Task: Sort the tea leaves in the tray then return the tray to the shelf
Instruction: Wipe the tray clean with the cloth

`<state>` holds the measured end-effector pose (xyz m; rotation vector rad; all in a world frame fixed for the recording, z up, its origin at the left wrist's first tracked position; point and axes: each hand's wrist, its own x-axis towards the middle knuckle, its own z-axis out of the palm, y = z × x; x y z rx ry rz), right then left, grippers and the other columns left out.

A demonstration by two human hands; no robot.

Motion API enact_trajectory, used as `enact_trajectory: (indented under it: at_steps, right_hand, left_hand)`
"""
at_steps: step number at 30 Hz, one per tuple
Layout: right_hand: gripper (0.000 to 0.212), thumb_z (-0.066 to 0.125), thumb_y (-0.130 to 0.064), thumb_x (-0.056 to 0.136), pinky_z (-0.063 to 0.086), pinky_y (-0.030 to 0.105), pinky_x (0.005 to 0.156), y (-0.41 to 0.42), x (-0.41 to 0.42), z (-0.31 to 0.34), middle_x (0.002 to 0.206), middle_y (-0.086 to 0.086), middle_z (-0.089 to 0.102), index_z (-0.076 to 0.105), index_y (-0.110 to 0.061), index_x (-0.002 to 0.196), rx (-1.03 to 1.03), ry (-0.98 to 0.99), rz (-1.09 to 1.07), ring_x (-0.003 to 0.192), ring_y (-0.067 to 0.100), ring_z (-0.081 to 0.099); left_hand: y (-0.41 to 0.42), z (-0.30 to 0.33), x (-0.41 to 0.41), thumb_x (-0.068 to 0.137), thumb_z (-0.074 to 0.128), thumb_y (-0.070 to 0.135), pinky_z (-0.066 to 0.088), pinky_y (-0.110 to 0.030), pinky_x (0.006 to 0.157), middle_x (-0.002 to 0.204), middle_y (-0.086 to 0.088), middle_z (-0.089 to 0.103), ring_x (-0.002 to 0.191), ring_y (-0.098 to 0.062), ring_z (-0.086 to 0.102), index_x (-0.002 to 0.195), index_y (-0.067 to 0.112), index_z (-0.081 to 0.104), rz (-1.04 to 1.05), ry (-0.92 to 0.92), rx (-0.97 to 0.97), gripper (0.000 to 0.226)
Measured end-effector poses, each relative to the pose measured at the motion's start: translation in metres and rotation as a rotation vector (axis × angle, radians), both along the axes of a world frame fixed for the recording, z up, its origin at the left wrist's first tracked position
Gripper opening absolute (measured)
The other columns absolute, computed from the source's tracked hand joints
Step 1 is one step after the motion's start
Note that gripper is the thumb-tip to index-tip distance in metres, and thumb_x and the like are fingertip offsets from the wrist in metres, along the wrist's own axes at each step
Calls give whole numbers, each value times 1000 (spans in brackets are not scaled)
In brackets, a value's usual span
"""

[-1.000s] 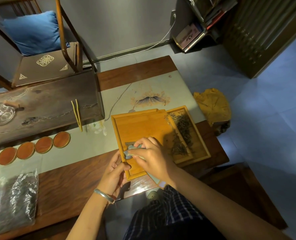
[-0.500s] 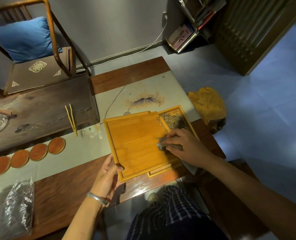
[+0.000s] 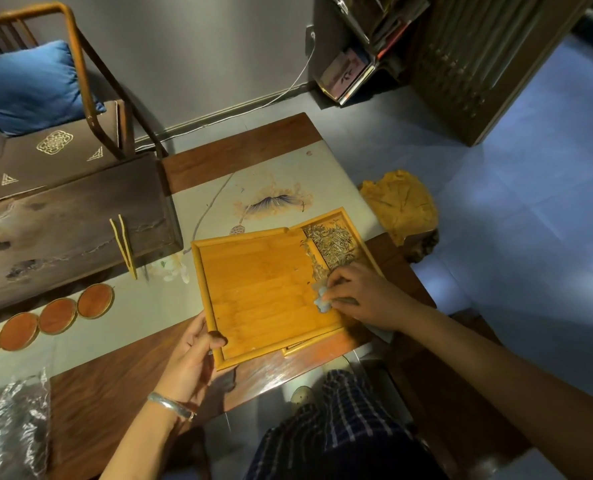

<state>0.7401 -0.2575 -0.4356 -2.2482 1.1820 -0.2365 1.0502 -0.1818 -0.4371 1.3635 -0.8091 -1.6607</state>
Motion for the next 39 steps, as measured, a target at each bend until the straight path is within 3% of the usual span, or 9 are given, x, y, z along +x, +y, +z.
enact_trajectory:
  at_steps: [5,12,16,19,22,27,32,35,39]
  right_hand:
    - [23,55,-21,94,45,39,84,-25,5,-2,116,8,57,70,-17,111,-63,28,16,106,24,47]
    - [23,59,-19,91,42,33,81,-42,10,2,108,8,60,70,-14,111,-44,-56,-85,101,22,50]
    - [25,62,-33,90,41,28,80,-27,2,15,104,2,57,70,-19,109,38,-96,-37,97,12,49]
    - [22,64,-29,88,38,22,79,-8,-3,19,103,1,56,71,-17,106,82,-97,21,96,9,47]
    - [22,63,-27,89,39,25,83,6,-7,18,107,2,56,71,-16,106,69,-27,113,102,11,47]
    - [23,57,-30,92,43,32,83,8,-8,11,111,1,53,71,-18,105,22,97,173,105,12,43]
    - [25,53,-30,94,44,32,84,-6,0,1,110,3,53,69,-13,101,-64,167,183,105,14,43]
    - [26,51,-30,95,41,29,84,-16,4,-2,111,4,53,68,-13,104,-80,191,177,104,14,42]
    - [22,49,-25,96,42,33,79,-31,9,-3,109,7,56,67,-11,95,-98,190,114,100,20,47]
  left_hand:
    - [4,1,2,81,37,-15,53,-18,71,105,2,73,93,-13,68,119,17,55,-56,-133,-19,53]
    - [5,2,6,83,37,-16,51,-14,71,105,7,73,93,-10,68,121,16,54,-93,-204,4,52]
    - [6,3,9,80,47,-8,52,-21,76,106,4,72,97,-13,67,122,16,54,-64,-173,26,49]
    - [5,6,10,69,55,7,47,-30,82,111,-1,71,101,-18,66,121,18,56,-52,-164,27,53]
    - [3,6,11,69,59,4,52,-30,80,112,-4,70,99,-19,67,120,18,57,-54,-153,18,52]
    - [-1,7,11,84,35,-13,55,-23,71,105,-3,72,94,-19,69,118,16,56,-61,-180,18,49]
    - [0,13,9,85,31,-16,55,-20,68,98,2,74,87,-14,70,119,12,53,-79,-199,17,49]
    - [2,15,10,83,34,-15,55,-21,68,103,-5,71,87,-15,69,122,8,53,-82,-190,16,49]
    - [6,21,8,70,55,3,53,-18,69,108,-5,68,90,-12,68,122,10,53,-133,-203,-1,53]
